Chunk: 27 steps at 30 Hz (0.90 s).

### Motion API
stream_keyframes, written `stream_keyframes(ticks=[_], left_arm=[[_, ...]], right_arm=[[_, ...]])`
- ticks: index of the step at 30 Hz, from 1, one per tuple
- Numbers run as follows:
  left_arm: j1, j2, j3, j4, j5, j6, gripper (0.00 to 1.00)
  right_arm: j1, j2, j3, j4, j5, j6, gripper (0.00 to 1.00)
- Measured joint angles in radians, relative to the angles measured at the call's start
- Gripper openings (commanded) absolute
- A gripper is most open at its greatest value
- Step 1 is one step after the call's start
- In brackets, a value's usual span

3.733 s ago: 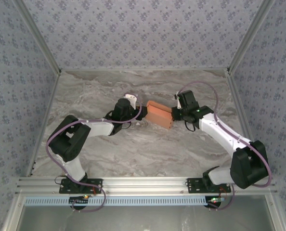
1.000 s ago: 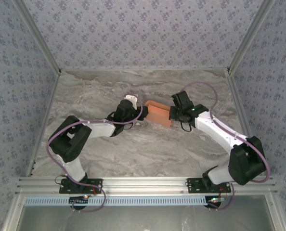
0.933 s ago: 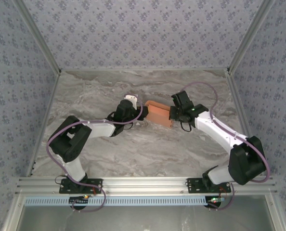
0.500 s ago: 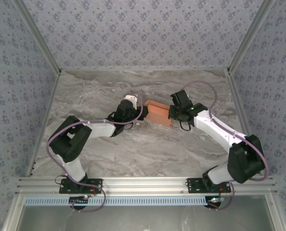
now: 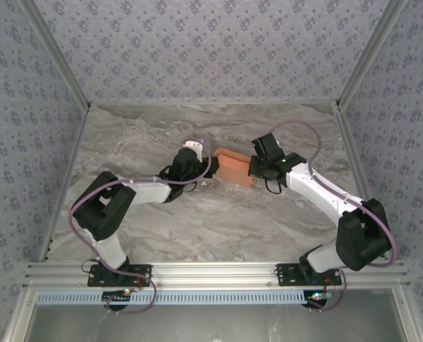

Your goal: Fold the paper box

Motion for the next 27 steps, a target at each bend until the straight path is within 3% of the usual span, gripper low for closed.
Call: stream_keyframes(ticks=[13, 27], left_arm=[[-0.008, 0.000, 0.043, -0.084, -0.075, -0.005, 0.29], [-0.009, 0.000, 0.049, -0.097, -0.082, -0.027, 0.29]], right_arm=[[-0.032, 0.002, 0.046, -0.006, -0.072, -0.001, 0.07], [-0.032, 0.024, 0.045, 0.001, -0.071, 0.003, 0.07]])
